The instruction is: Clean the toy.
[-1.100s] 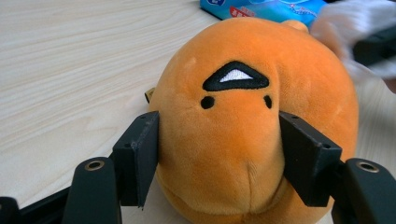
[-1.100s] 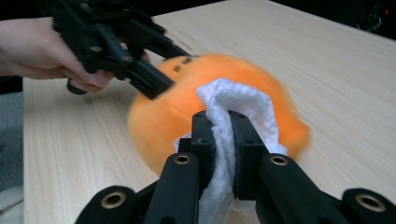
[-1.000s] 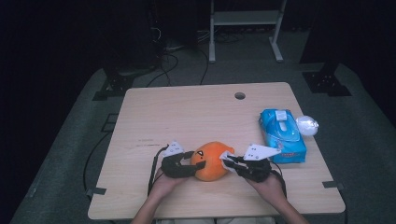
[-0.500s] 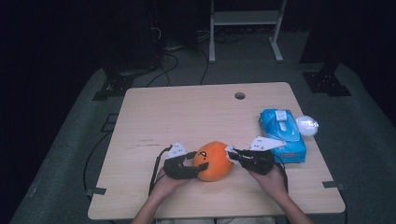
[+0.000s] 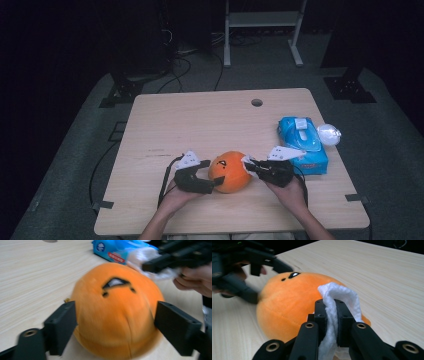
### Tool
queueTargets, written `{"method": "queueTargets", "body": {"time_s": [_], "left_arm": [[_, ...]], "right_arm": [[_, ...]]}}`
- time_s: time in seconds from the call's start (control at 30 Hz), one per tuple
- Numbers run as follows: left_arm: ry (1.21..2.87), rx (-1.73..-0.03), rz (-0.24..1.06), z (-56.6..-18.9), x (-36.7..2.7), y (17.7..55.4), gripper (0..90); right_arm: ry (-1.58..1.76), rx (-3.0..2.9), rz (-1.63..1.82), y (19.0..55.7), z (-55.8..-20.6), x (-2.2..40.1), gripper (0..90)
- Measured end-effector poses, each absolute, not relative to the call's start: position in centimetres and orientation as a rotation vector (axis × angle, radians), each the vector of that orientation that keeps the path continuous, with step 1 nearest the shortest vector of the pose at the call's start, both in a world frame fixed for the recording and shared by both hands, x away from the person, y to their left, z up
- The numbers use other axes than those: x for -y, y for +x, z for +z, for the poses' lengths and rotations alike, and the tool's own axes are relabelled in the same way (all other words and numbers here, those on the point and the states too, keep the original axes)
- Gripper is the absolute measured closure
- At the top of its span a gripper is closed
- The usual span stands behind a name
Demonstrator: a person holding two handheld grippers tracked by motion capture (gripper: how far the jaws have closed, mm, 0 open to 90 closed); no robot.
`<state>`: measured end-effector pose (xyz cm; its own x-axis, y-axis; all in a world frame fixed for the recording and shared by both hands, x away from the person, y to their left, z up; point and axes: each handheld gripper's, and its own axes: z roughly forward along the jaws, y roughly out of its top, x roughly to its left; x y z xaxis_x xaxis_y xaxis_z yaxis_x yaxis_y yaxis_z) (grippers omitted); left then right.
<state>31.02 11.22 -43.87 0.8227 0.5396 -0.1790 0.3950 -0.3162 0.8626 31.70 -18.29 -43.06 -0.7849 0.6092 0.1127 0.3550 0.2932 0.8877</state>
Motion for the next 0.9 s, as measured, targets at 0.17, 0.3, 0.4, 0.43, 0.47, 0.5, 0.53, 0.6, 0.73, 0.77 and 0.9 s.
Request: {"method": "queueTargets", "body": {"time_s": [0.17, 0.3, 0.4, 0.43, 0.47, 0.5, 0.53, 0.6, 0.73, 0.77, 0.9], "left_arm": [[1.985, -0.726, 0.230, -44.7, -10.4, 30.8, 25.8], [1.979, -0.719, 0.263, -44.4, -10.8, 31.0, 36.6], [1.963, -0.717, 0.246, -44.3, -11.0, 31.0, 39.5], [1.955, -0.720, 0.238, -44.3, -11.1, 31.0, 39.5], [1.951, -0.716, 0.226, -44.3, -11.1, 31.1, 38.8], [1.947, -0.717, 0.216, -44.4, -11.1, 31.1, 35.7], [1.944, -0.726, 0.204, -44.4, -11.0, 31.2, 30.8], [1.927, -0.768, 0.181, -44.4, -10.9, 31.3, 20.7], [1.912, -0.789, 0.179, -44.8, -10.7, 31.2, 24.4], [1.916, -0.778, 0.203, -44.6, -10.6, 31.1, 29.8], [1.975, -0.669, 0.283, -43.7, -9.4, 30.2, 38.9]], "right_arm": [[0.880, -2.305, 1.544, 31.1, -43.0, 17.7, 80.9], [0.761, -2.326, 1.604, 30.0, -42.3, 16.3, 80.9], [0.735, -2.329, 1.586, 29.9, -42.0, 16.0, 81.0], [0.751, -2.320, 1.581, 30.1, -42.1, 16.3, 81.0], [0.774, -2.309, 1.568, 30.4, -42.2, 16.7, 81.0], [0.801, -2.301, 1.552, 30.7, -42.4, 17.2, 81.0], [0.825, -2.299, 1.554, 30.9, -42.5, 17.5, 81.0], [0.850, -2.296, 1.548, 31.1, -42.8, 17.8, 81.0], [0.850, -2.293, 1.567, 30.9, -42.7, 17.5, 81.0], [0.831, -2.293, 1.579, 30.7, -42.6, 17.2, 81.0], [0.707, -2.337, 1.635, 29.2, -41.8, 15.1, 81.0]]}}
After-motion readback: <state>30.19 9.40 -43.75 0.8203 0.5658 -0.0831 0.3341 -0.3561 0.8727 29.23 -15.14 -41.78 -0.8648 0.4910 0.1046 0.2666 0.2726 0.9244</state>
